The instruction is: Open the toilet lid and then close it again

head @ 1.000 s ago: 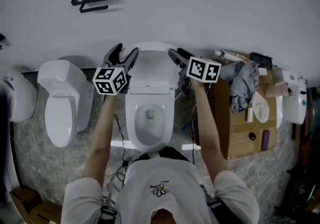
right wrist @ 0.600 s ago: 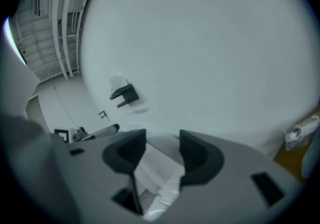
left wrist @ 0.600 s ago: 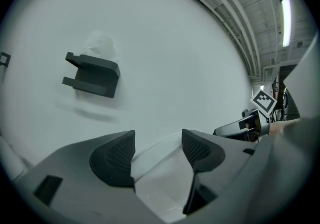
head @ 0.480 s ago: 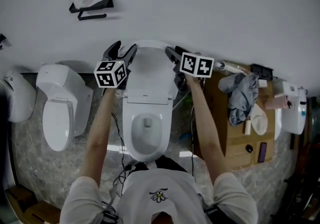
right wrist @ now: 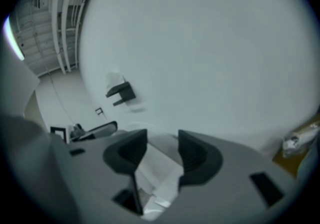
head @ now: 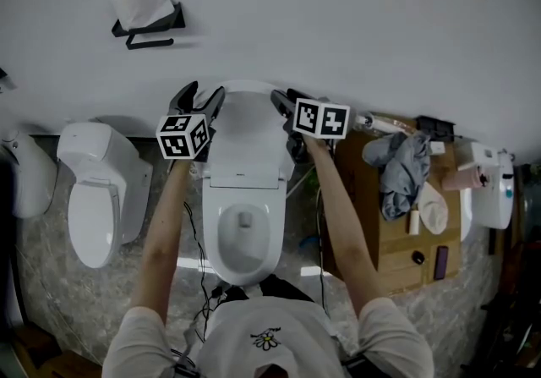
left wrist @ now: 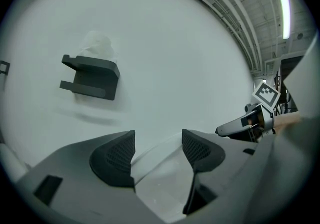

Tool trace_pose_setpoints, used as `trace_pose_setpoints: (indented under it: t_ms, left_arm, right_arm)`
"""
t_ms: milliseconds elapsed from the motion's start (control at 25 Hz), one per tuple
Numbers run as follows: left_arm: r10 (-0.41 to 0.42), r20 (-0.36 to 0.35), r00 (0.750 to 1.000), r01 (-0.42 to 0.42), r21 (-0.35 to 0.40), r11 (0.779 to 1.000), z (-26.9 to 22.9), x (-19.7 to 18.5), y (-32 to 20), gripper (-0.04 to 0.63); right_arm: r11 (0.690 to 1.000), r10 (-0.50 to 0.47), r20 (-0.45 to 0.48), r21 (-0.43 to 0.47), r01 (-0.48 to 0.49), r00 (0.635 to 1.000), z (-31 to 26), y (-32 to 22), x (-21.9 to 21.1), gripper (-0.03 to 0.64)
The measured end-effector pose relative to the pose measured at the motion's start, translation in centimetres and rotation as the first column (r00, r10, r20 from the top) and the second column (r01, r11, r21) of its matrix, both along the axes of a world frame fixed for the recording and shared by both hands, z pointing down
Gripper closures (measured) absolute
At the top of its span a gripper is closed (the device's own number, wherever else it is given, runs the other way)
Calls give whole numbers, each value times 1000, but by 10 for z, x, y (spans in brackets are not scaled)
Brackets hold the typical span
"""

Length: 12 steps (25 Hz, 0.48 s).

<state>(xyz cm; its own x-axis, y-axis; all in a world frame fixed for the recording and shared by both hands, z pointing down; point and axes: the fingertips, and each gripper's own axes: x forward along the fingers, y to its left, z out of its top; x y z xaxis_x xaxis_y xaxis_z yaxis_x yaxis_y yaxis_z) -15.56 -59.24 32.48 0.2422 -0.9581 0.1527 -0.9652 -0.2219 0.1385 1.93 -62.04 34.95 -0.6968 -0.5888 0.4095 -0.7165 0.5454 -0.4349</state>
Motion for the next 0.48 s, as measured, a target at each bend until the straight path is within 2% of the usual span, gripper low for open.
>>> trace_pose_setpoints:
  t_ms: [160,280,360,480]
  left_arm:
    - [-20,46,999,21,-15,1000,-1,1,1,288]
    - [0,69,998,2,-32,999,-7,5,9,288]
    - [8,76,997,-7,-3,1000,-20,5,20,288]
    - [17,74,997,-20,40,999,-42,-1,46,290]
  right_arm:
    - [1000,3,-7,2,-3,1000,0,1,0,402]
    - [1000,-2,-37,30,3,999,-6,10,4,408]
    - [997,13,-41,72,-10,999,-18,19,9,408]
    - [991,43,11,126,-44,999,-42,44,17,416]
